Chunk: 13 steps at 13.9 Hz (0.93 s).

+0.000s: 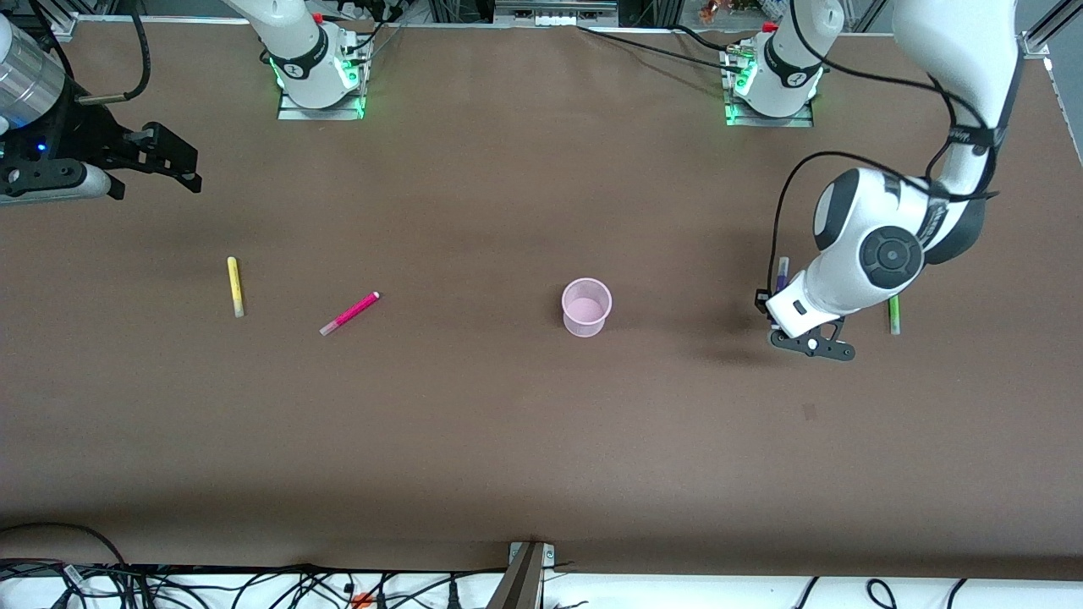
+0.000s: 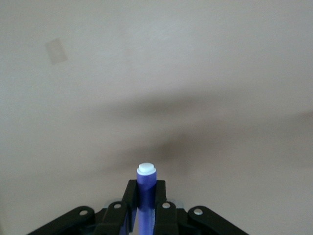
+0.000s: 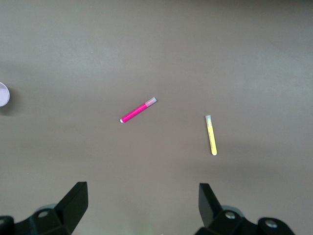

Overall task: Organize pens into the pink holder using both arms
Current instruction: 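Carry the blue pen to the pink cup with the left gripper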

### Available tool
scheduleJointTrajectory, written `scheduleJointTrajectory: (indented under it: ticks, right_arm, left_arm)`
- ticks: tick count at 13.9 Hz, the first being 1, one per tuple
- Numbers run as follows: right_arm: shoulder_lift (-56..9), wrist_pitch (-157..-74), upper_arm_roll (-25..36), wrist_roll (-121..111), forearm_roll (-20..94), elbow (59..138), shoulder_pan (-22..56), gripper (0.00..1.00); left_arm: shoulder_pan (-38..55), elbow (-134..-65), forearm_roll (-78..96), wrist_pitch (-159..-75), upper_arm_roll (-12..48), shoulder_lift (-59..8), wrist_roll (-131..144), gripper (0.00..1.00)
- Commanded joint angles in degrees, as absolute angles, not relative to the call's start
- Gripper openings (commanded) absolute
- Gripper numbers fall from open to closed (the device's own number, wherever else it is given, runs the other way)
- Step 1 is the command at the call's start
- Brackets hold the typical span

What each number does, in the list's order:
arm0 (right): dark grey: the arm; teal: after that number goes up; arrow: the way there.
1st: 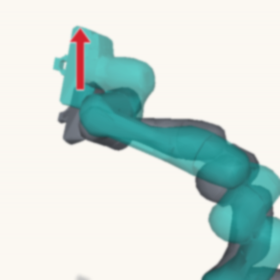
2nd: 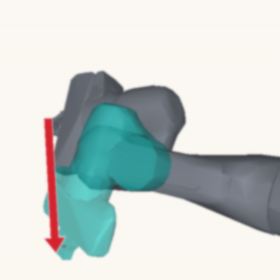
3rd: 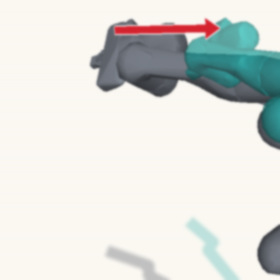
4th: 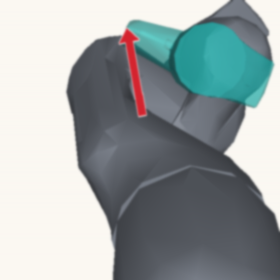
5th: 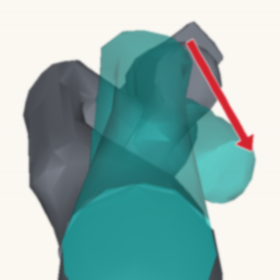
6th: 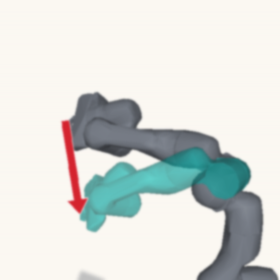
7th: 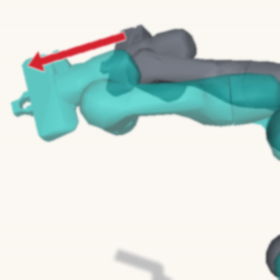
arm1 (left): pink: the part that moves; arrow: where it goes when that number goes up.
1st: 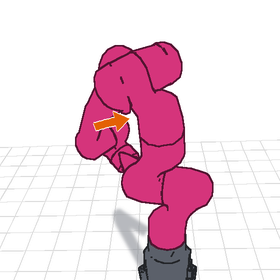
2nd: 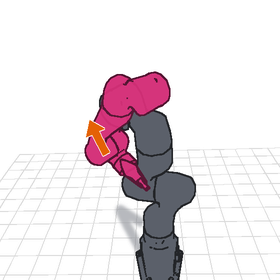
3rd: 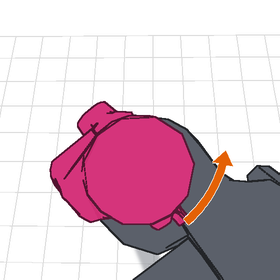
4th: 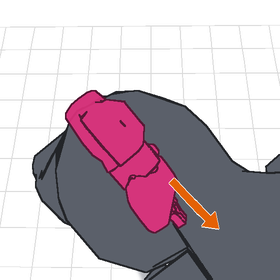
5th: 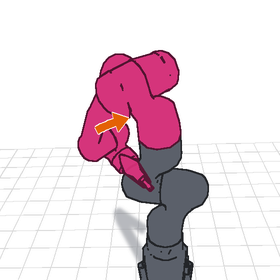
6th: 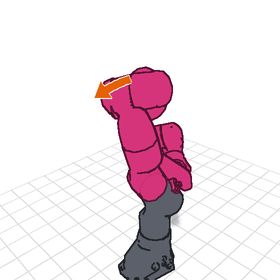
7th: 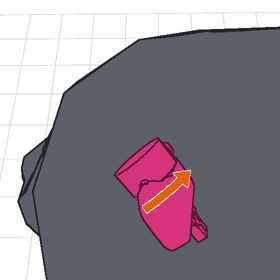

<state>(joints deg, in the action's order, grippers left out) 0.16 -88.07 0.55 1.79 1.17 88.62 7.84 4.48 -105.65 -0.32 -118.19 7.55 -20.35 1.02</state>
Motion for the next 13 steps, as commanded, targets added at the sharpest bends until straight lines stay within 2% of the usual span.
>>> scheduleJointTrajectory:
  ticks: [1,4,7,10,13]
  right_arm:
    - [1.4,-88.2,0.6,1.3,1.9,89.5,7.9,1.0]
    - [1.4,-88.4,0.0,1.5,1.9,89.5,8.1,1.0]
    - [1.4,-88.2,-0.1,1.9,1.9,89.5,8.1,1.0]
    - [1.4,-88.1,0.0,2.0,1.9,89.5,8.0,1.0]
    - [1.4,-88.1,0.1,2.0,1.9,89.5,8.0,1.0]
  left_arm:
    - [4.2,-98.4,8.0,-113.0,10.4,-21.4,-0.1,0.0]
    - [4.7,-93.3,21.0,-114.2,14.0,-23.5,-8.1,0.0]
    - [5.0,-93.3,31.4,-122.4,18.1,-24.5,-22.6,0.0]
    - [5.3,-93.3,32.3,-132.0,22.7,-26.3,-38.0,0.0]
    - [5.4,-93.8,37.1,-133.9,25.8,-27.2,-49.5,0.0]
